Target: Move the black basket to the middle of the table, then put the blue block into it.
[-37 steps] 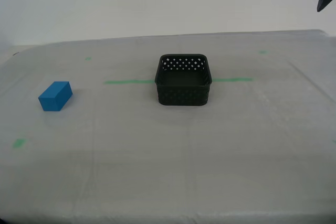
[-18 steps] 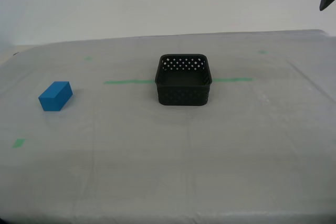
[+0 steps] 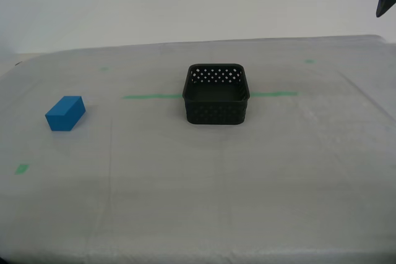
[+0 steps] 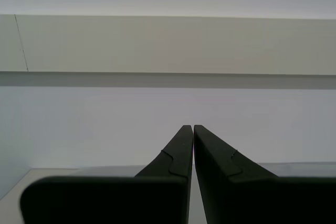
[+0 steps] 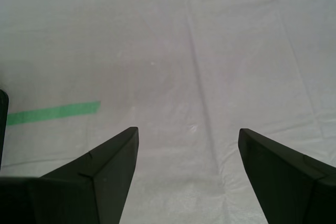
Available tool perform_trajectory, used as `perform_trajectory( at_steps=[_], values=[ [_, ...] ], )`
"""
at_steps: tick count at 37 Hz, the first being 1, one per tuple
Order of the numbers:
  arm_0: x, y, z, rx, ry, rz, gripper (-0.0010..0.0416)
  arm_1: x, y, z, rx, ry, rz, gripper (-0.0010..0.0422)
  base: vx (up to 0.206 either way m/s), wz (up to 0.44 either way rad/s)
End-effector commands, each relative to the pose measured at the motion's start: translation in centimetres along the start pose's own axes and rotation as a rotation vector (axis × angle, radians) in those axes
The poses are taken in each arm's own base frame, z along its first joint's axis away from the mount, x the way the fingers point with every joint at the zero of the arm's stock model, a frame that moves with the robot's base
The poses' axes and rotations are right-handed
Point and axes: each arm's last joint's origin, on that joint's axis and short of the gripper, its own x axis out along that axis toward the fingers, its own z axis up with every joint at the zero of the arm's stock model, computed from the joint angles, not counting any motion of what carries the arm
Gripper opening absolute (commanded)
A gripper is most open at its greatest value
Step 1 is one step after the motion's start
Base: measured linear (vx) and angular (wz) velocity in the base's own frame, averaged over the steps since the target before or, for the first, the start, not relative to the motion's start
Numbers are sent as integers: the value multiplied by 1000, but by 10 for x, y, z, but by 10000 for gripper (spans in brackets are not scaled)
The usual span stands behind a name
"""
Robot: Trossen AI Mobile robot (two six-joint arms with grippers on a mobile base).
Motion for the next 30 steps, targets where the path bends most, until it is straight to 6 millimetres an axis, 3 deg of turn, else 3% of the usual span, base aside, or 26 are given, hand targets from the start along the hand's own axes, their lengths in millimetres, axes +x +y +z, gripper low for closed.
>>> perform_trajectory(
  at_steps=[1, 12, 18, 30],
  values=[
    [0, 0, 0, -1, 1, 2, 226, 0, 0, 1, 1, -8, 1, 0, 0, 0],
    [0, 0, 0, -2, 1, 4, 65, 0, 0, 1, 1, -8, 1, 0, 0, 0],
    [0, 1, 0, -3, 2, 12, 0, 0, 0, 1, 1, -8, 0, 0, 0, 0],
    [0, 2, 0, -1, 7, 43, 5, 0, -1, 0, -107, 4, -44, 0, 0, 0]
  ],
)
